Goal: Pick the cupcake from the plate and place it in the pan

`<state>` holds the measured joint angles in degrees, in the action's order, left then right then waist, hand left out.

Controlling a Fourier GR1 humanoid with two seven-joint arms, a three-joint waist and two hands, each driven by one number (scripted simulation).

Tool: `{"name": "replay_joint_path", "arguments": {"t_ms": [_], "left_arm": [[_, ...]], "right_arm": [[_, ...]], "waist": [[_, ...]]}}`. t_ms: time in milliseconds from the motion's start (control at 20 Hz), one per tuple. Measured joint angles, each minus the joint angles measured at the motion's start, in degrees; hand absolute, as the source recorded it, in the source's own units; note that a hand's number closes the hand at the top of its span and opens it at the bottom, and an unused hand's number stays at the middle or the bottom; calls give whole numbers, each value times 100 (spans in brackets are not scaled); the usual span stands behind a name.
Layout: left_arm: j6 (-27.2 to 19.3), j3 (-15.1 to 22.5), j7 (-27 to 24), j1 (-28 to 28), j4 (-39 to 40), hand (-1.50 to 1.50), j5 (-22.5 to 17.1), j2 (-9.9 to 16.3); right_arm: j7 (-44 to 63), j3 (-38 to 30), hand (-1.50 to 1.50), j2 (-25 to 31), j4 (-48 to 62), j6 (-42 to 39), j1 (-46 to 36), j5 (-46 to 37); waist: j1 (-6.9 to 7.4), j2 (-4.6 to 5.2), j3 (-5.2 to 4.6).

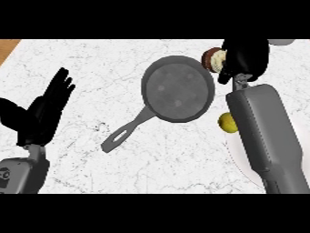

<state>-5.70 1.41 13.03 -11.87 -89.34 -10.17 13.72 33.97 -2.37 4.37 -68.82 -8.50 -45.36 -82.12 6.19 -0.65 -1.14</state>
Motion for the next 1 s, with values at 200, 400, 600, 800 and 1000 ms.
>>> {"name": "replay_joint_path", "arguments": {"t_ms": [200, 400, 600, 800, 1000], "left_arm": [[28, 118, 22, -127, 12, 0, 13, -82], [36, 207, 42, -249, 47, 0, 48, -139], [37, 219, 41, -331, 88, 0, 44, -180], [9, 135, 32, -344, 149, 0, 35, -163], [-78, 102, 22, -334, 178, 0, 85, -189]], "right_arm": [[1612, 68, 150, -270, 152, -43, -725, -559], [2723, 177, 150, -353, 498, -58, -1412, -948], [3258, 313, 150, -369, 882, 27, -1861, -1082], [3566, 429, 150, -371, 1193, 194, -2080, -1099], [3698, 545, 150, -372, 1441, 369, -2102, -986]], "waist": [[155, 70, 24], [277, 141, 51], [279, 165, 71], [165, 163, 86], [45, 150, 96]]}}
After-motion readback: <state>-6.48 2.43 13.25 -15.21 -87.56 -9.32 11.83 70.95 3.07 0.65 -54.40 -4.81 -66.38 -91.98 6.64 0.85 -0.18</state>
